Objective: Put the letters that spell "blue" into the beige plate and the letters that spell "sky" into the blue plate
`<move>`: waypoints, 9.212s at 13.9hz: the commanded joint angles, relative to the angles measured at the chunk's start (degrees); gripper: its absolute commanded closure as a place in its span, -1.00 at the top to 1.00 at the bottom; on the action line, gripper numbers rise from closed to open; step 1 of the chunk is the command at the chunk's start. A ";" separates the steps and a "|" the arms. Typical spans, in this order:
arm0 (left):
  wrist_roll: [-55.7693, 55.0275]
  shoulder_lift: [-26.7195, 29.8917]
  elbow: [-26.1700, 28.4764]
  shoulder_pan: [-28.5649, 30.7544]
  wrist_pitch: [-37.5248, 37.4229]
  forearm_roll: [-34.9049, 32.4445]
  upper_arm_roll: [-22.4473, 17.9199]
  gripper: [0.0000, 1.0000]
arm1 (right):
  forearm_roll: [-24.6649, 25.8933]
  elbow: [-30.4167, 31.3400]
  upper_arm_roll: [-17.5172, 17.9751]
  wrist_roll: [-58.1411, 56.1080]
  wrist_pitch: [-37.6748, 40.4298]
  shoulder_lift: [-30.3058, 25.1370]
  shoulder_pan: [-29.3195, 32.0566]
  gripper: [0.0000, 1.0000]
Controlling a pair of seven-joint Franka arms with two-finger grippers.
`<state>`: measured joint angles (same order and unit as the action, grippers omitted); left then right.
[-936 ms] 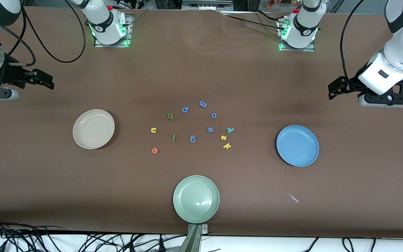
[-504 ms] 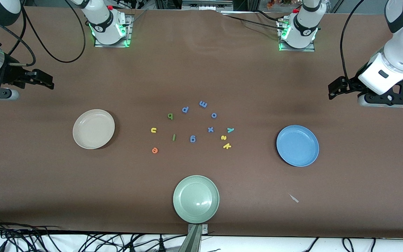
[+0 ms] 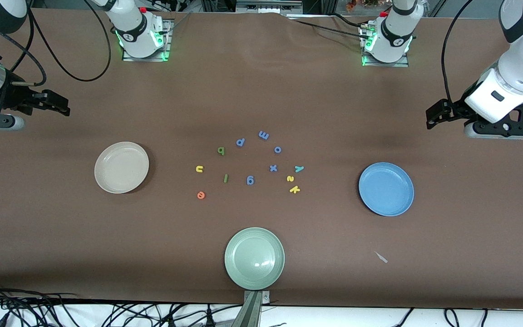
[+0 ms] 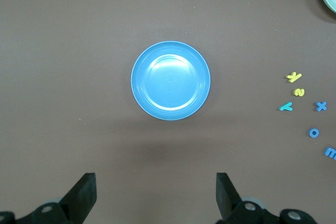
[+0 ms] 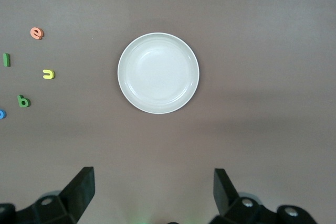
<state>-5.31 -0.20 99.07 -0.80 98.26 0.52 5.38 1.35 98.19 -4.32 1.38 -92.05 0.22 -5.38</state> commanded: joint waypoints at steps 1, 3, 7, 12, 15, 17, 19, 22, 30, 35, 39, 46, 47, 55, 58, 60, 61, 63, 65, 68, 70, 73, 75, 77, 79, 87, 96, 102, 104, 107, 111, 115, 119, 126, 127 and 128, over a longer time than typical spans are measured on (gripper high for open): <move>0.47 0.64 0.16 0.18 0.09 0.19 0.15 1.00 | 0.93 -0.90 0.28 0.29 0.11 0.30 0.02 1.00; 0.47 0.64 0.16 0.18 0.09 0.19 0.15 1.00 | 0.93 -0.90 0.28 0.29 0.11 0.30 0.02 1.00; 0.47 0.64 0.16 0.18 0.09 0.19 0.15 1.00 | 0.93 -0.90 0.28 0.73 0.11 0.30 0.02 1.00; 0.47 0.64 0.16 0.18 0.09 0.19 0.15 1.00 | 1.02 -0.90 0.28 0.82 0.03 0.30 -0.16 1.00; 0.47 0.64 0.16 0.18 0.09 0.19 0.15 1.00 | 1.02 -0.90 0.28 0.73 -0.06 0.30 -0.16 1.00; 0.47 0.64 0.16 0.18 0.09 0.19 0.15 1.00 | 1.11 -0.90 0.28 0.73 -0.06 0.30 -0.16 1.00; 0.47 0.64 0.16 0.18 0.09 0.19 0.15 1.00 | 1.11 -0.99 0.28 0.73 0.03 0.30 -0.33 1.00; 0.47 0.64 0.16 0.18 0.09 0.19 0.15 1.00 | 1.11 -0.99 0.36 0.73 -0.06 0.30 -0.42 1.00; 0.47 0.64 0.16 0.18 0.09 0.19 0.15 1.00 | 1.20 -0.99 0.28 0.73 -0.76 0.39 -0.16 1.00; 0.47 0.64 0.16 0.18 0.09 0.19 0.15 1.00 | 1.20 -0.99 0.36 0.73 -0.76 0.39 -0.42 1.00; 0.47 0.64 0.16 0.18 0.09 0.19 0.15 1.00 | 1.20 -0.99 0.36 0.73 -0.77 0.39 -0.42 1.00; 0.47 0.64 0.16 0.18 0.09 0.19 0.15 1.00 | 1.20 -0.99 0.45 0.73 -0.76 0.30 -0.42 1.00; 0.47 0.64 0.16 0.18 0.09 0.19 0.15 1.00 | 1.28 -0.99 0.45 0.73 -0.76 0.30 -0.51 1.00; 0.56 0.64 0.16 0.18 0.09 0.19 0.15 1.00 | 1.28 -0.72 0.36 0.73 -0.68 0.30 -0.33 1.00; 0.56 0.64 0.16 0.18 0.09 0.19 0.15 1.00 | 1.28 -0.72 0.36 0.73 -0.68 0.30 -0.33 1.00; 0.56 0.64 0.16 0.18 0.09 0.19 0.15 1.00 | 1.28 -0.72 0.28 0.64 -0.68 0.30 -0.07 1.00; 0.56 0.64 0.16 0.18 0.09 0.19 0.15 1.00 | 1.28 -0.81 0.28 0.55 -0.76 0.39 0.02 1.00; 0.56 0.64 0.16 0.18 0.09 0.19 0.15 1.00 | 1.28 -0.72 0.19 0.55 -0.76 0.39 0.11 1.00; 0.56 0.64 0.16 0.18 0.09 0.19 0.15 1.00 | 1.28 -0.81 0.19 0.55 -0.85 0.39 0.11 1.00; 0.56 0.64 0.16 0.18 0.09 0.19 0.15 1.00 | 1.81 -0.81 0.19 0.64 -1.47 0.39 0.11 1.00; 0.47 0.64 0.16 0.18 0.09 0.19 0.15 1.00 | 1.81 -0.72 0.19 0.64 -1.47 0.39 0.11 1.00; 0.56 0.64 0.16 0.18 0.09 0.19 0.15 1.00 | 2.16 -0.81 0.19 0.73 -1.56 0.39 -0.07 1.00; 0.56 0.64 0.16 0.18 0.09 0.19 0.15 1.00 | 2.16 -0.72 0.27 0.64 -1.56 0.39 0.02 1.00; 0.56 0.64 0.16 0.18 0.09 0.19 0.15 1.00 | 2.16 -0.81 0.19 0.64 -1.12 0.30 0.02 1.00; 0.56 0.64 0.16 0.18 0.09 0.19 0.15 1.00 | 2.16 -0.72 0.01 0.73 -1.46 0.39 0.28 1.00; 0.56 0.64 0.16 0.18 0.09 0.19 0.15 1.00 | 1.46 -1.07 0.01 0.64 -5.33 6.09 -2.52 1.00; 0.47 0.64 0.16 0.18 0.09 0.19 0.15 1.00 | -1.88 -2.13 0.71 10.02 -16.13 18.13 -9.20 1.00; 0.56 0.64 0.16 0.18 0.09 0.19 0.15 1.00 | -4.87 -5.63 0.80 20.84 -25.72 28.75 -14.12 1.00; 0.47 0.64 0.16 0.18 0.09 0.19 0.15 1.00 | -5.13 -9.14 0.98 21.12 -26.16 33.68 -15.62 1.00; 0.47 0.64 0.16 0.18 0.09 0.19 0.15 1.00 | -5.04 -12.93 1.07 26.81 -29.14 38.70 -18.34 1.00; 0.56 0.64 0.16 0.18 0.09 0.19 0.15 1.00 | -4.96 -13.73 1.15 29.63 -37.48 43.80 -20.27 1.00; 0.47 0.64 0.16 0.18 0.09 0.19 0.15 1.00 | -4.87 -14.43 1.15 30.43 -41.63 47.23 -21.95 1.00; 0.56 0.64 0.16 0.18 0.09 0.19 0.15 1.00 | -4.96 -14.52 1.15 30.70 -41.81 48.55 -22.30 0.98; 0.47 0.64 0.16 0.18 0.09 0.19 0.15 1.00 | -5.13 -14.79 1.15 31.75 -42.69 49.08 -22.48 -0.24; 0.47 0.64 0.16 0.18 0.09 0.19 0.15 1.00 | -5.13 -14.79 1.15 31.75 -42.60 49.08 -22.39 -0.39; 0.47 0.64 0.16 0.18 0.09 0.19 0.15 1.00 | -5.13 -14.79 1.15 31.67 -42.60 49.08 -22.39 -0.51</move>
<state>-5.31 -0.20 99.07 -0.80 98.26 0.52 5.38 -2.93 84.57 -3.07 32.39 -134.42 48.07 -27.39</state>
